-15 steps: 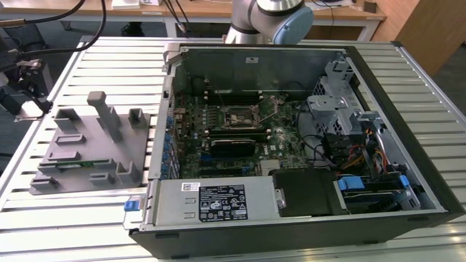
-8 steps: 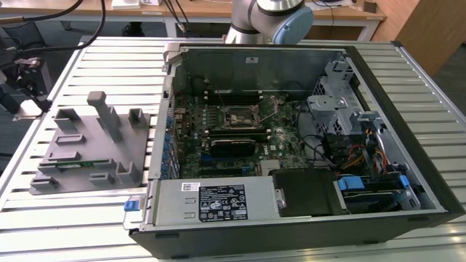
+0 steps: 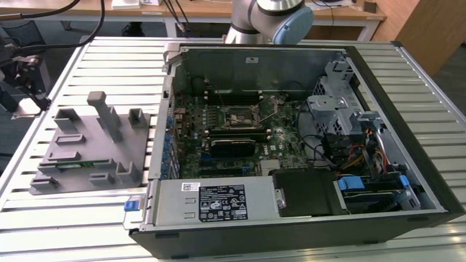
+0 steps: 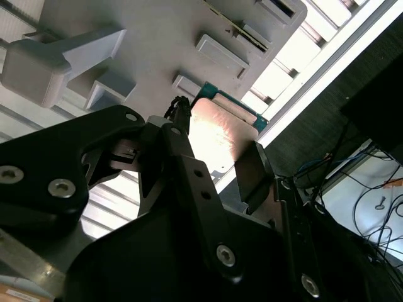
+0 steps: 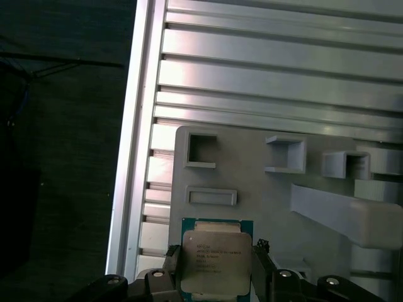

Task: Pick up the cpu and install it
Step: 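Pick up the cpu and move it towards the insertion slot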

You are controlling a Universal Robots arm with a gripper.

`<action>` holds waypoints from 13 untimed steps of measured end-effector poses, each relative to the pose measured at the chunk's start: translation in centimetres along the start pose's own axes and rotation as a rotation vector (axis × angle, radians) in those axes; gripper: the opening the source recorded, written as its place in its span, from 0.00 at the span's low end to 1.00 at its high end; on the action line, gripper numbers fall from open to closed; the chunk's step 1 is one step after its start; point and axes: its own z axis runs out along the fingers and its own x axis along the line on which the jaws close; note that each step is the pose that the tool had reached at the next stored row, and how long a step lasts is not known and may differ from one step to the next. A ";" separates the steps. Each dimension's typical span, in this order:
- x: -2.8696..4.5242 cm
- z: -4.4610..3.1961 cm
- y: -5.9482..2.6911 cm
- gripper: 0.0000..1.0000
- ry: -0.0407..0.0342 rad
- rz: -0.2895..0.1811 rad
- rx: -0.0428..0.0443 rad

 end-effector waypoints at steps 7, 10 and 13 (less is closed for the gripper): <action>0.00 -0.41 0.02 0.53 0.0001 0.000 0.0000; -0.01 -0.60 0.02 0.53 0.0001 0.000 0.0001; -0.01 -0.77 0.03 0.53 0.0001 0.000 0.0000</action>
